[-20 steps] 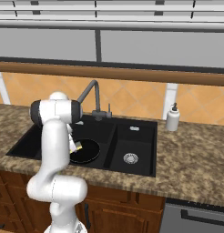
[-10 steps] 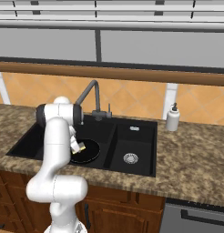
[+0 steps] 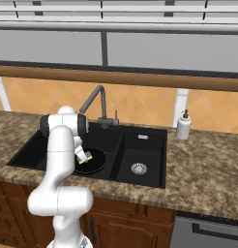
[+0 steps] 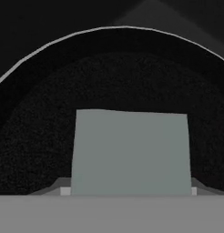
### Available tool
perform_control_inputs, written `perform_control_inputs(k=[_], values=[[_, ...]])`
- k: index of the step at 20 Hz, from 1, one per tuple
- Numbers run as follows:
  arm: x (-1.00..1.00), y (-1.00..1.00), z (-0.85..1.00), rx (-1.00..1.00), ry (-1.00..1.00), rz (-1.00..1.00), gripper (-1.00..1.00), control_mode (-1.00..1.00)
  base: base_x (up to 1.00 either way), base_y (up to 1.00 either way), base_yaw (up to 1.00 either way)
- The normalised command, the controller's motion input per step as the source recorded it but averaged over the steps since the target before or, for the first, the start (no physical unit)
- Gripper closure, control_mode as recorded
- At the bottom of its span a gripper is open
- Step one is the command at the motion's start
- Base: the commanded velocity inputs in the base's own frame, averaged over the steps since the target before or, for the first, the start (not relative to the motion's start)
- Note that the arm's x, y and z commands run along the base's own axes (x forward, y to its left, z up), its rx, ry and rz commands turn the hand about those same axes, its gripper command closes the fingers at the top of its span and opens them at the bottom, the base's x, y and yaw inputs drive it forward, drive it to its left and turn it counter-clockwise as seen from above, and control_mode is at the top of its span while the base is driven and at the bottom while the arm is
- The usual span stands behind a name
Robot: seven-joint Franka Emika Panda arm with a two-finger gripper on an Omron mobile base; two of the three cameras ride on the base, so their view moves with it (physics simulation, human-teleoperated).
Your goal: Pick the pan and sponge and place them into the sink. Then turn on the water.
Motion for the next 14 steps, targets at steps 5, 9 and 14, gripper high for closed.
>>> perform_control_inputs(k=[5, 9, 14], values=[[0.02, -0.04, -0.12, 0.02, -0.07, 0.00, -1.00, -1.00, 0.00, 0.00, 0.00], [-0.07, -0.19, 0.09, 0.08, -0.22, 0.00, -1.00, -1.00, 0.00, 0.00, 0.00], [-0.04, -0.02, 0.30, 0.05, -0.20, 0.00, -1.00, -1.00, 0.00, 0.00, 0.00]])
